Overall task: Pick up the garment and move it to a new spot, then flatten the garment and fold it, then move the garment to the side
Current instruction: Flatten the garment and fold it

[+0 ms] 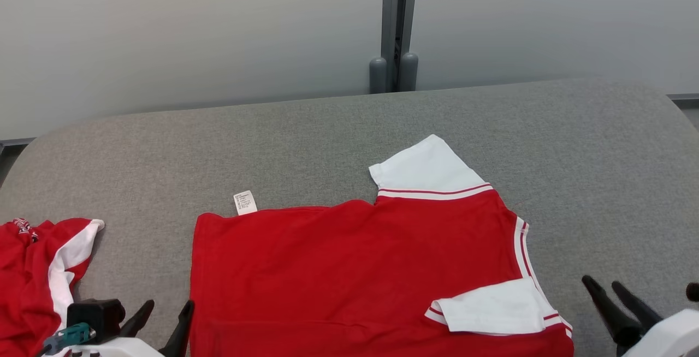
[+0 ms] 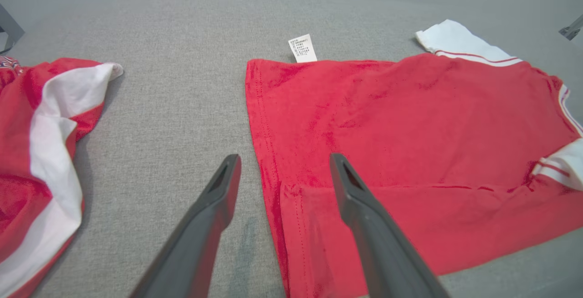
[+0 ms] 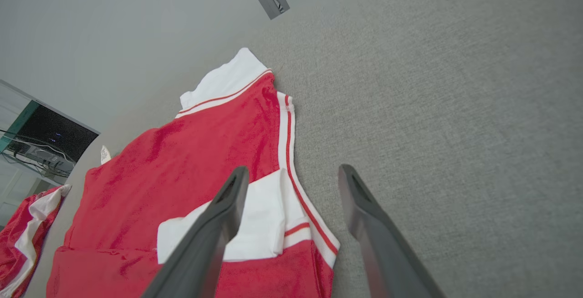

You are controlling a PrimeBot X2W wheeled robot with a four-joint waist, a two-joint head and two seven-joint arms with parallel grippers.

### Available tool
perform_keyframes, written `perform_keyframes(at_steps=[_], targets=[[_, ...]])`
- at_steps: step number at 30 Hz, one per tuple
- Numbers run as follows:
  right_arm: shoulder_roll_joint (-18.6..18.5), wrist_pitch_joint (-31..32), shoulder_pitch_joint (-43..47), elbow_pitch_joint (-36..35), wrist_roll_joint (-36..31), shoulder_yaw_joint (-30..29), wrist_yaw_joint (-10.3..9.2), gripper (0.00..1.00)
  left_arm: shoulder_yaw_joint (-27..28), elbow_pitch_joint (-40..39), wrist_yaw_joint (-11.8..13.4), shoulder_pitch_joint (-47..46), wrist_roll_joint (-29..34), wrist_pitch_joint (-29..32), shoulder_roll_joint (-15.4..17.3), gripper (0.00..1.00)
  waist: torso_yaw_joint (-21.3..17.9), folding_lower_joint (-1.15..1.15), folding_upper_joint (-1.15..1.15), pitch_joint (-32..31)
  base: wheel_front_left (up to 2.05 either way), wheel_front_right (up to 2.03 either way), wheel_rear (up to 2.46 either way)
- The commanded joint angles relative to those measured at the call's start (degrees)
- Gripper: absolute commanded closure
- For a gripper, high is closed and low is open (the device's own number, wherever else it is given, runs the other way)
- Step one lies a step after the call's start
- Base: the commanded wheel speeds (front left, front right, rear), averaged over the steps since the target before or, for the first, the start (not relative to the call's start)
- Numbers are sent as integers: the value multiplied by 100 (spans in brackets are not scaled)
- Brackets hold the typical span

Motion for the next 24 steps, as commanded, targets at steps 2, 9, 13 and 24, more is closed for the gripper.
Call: perform_keyframes(at_steps=[2, 9, 13, 24], targets=[[79, -143, -218, -142, -293, -234, 1, 0, 112, 32, 60, -176, 89, -187, -73, 0, -39, 0, 0, 43, 0, 0, 0], [453, -473, -1119, -95, -1097, -423, 1, 0, 77, 340, -109, -716, 366, -389, -357, 0, 0, 0, 0, 297, 0, 0, 0], [527, -609, -1548, 81, -1258, -331, 1, 0, 44, 527, -215, -970, 431, -383, -482, 0, 62, 0, 0, 423, 0, 0, 0], [198, -753, -3265, 1096, -1327, 362, 1, 0, -28, 1466, -798, -2254, 661, -346, -994, 0, 416, 0, 0, 1350, 0, 0, 0]])
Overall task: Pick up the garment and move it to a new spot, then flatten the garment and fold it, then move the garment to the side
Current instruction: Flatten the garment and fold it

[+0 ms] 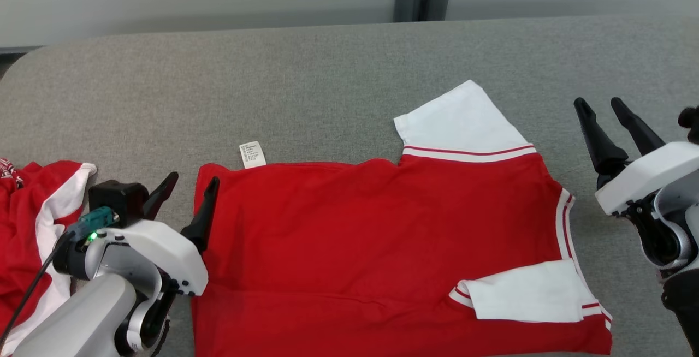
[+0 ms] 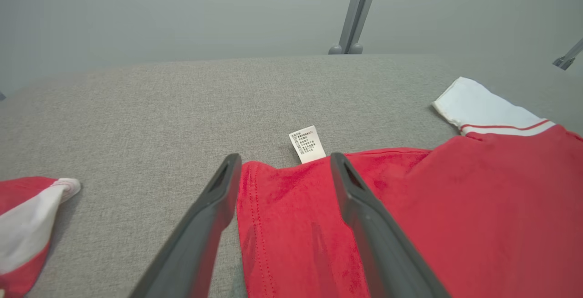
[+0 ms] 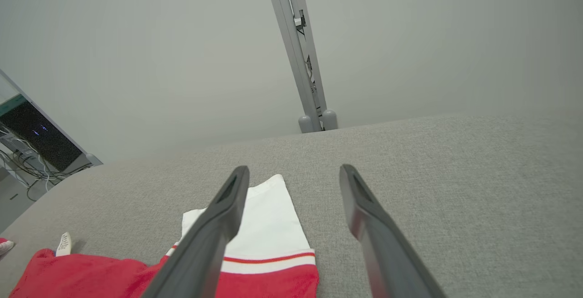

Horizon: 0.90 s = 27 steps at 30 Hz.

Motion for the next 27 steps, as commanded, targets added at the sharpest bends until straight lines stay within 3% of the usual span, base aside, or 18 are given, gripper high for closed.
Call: perform_keyframes(at_steps=[1, 14, 27], targets=[[-75, -11, -140, 65, 33, 54, 1, 0, 5, 82, -52, -162, 33, -5, -20, 0, 153, 0, 0, 265, 0, 0, 0], [-366, 251, -2091, 1332, 503, 1509, 1, 0, -273, 1411, -810, -1353, 274, -30, -700, 0, 486, 0, 0, 1143, 0, 0, 0], [-373, 1077, -3322, 2413, 1084, 2476, 1, 0, -454, 1860, -1161, -1977, 388, 3, -1073, 0, 822, 0, 0, 1685, 0, 0, 0]])
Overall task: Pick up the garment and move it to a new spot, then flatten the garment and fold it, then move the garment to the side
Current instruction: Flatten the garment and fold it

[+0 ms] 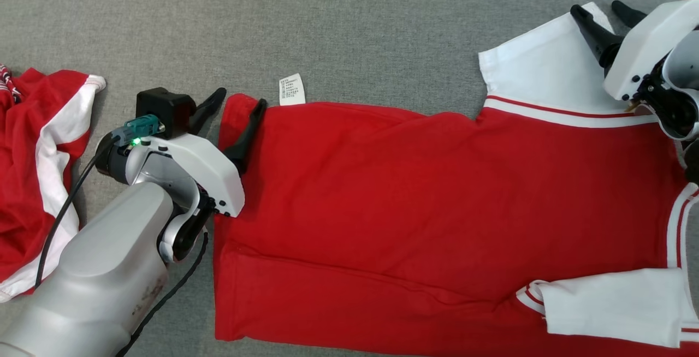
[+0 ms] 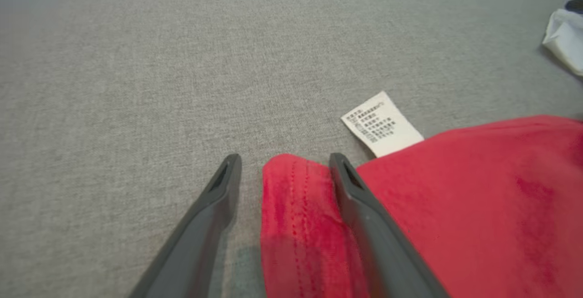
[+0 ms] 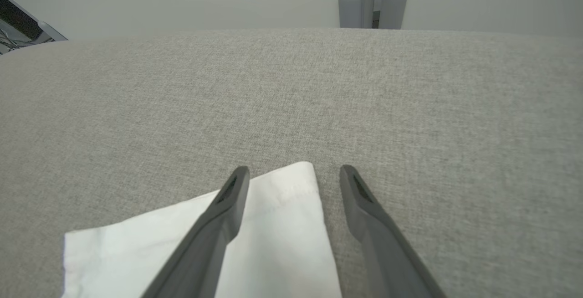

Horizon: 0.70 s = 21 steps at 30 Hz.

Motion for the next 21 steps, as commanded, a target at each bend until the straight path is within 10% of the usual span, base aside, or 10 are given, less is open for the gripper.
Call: perform_keyframes(at_steps=[1, 10, 11, 12, 14, 15, 16, 17, 21], targets=[[-4, 136, -127, 103, 109, 107, 1, 0, -42, 99, -63, -125, 22, 82, -20, 0, 42, 0, 0, 51, 0, 0, 0], [-3, 334, -267, 240, 458, 517, 1, 0, -124, 223, -120, -152, -40, 231, -75, 0, 67, 0, 0, 64, 0, 0, 0], [-4, 334, -272, 252, 498, 554, 1, 24, -129, 204, -107, -145, -52, 261, -69, 0, 71, 0, 0, 55, 0, 0, 0], [-4, 336, -273, 261, 540, 597, 1, 53, -134, 176, -95, -130, -67, 284, -59, 5, 76, 0, 0, 45, 0, 0, 0], [-5, 313, -267, 270, 613, 679, 1, 63, -141, 125, -73, -92, -84, 339, -33, 24, 84, 0, 0, 28, 0, 0, 0], [-7, 290, -266, 268, 650, 718, 1, 90, -144, 97, -70, -77, -99, 368, -20, 52, 87, 0, 0, 20, 0, 0, 0], [-12, 263, -269, 260, 679, 755, 1, 100, -145, 72, -68, -62, -125, 408, -12, 62, 90, 0, 0, 13, 0, 0, 0], [-26, 210, -275, 248, 693, 793, 1, 100, -151, 49, -62, -44, -128, 427, 1, 100, 90, 0, 0, 7, 0, 0, 0], [-54, -71, -339, 279, 757, 912, 1, 100, -122, -49, -49, -33, -133, 389, 67, 100, 77, 0, 0, -21, 0, 0, 0]])
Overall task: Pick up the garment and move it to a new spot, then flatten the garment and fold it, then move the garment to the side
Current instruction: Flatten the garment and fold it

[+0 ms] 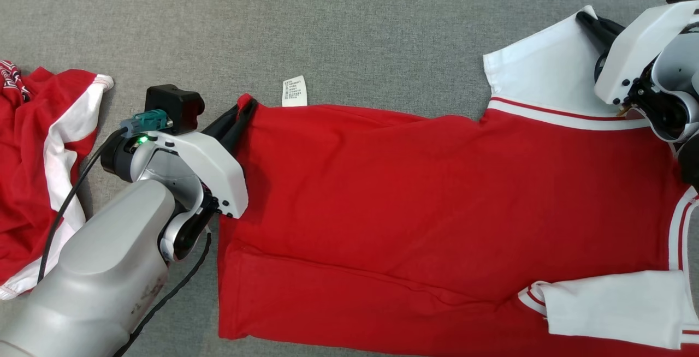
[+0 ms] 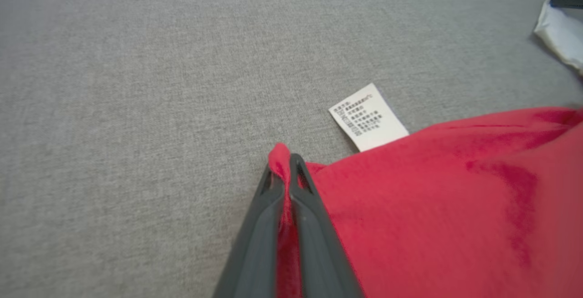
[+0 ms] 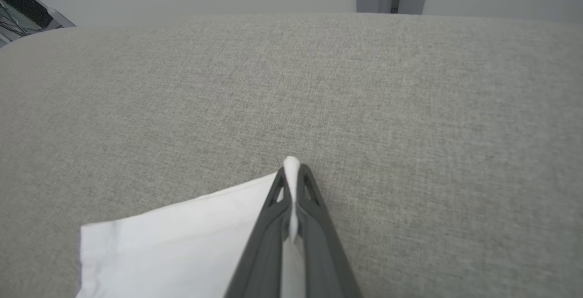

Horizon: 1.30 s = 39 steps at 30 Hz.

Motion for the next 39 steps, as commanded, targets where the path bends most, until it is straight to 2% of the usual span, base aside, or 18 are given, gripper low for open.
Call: perform_keyframes(at_steps=[1, 14, 25, 32, 39], targets=[[-38, -116, -91, 30, 35, 30, 1, 100, 16, -12, 30, 66, -17, -41, 65, 100, -11, 0, 0, -21, 0, 0, 0], [-143, -975, -37, 44, 433, 291, 1, 100, 166, -195, 155, 310, -141, -166, 366, 100, -173, 0, 0, -397, 0, 0, 0], [-118, -1303, 85, -39, 800, 547, 1, 100, 163, -390, 296, 551, -191, -138, 533, 100, -342, 0, 0, -650, 0, 0, 0], [-187, -1118, 305, -366, 1156, 821, 1, 100, 60, -476, 179, 792, -342, 196, 766, 100, -541, 0, 0, -1074, 0, 0, 0], [-328, -552, 564, -746, 1591, 1119, 1, 100, 54, -747, 97, 1088, -777, 831, 1075, 100, -733, 0, 0, -1485, 0, 0, 0]])
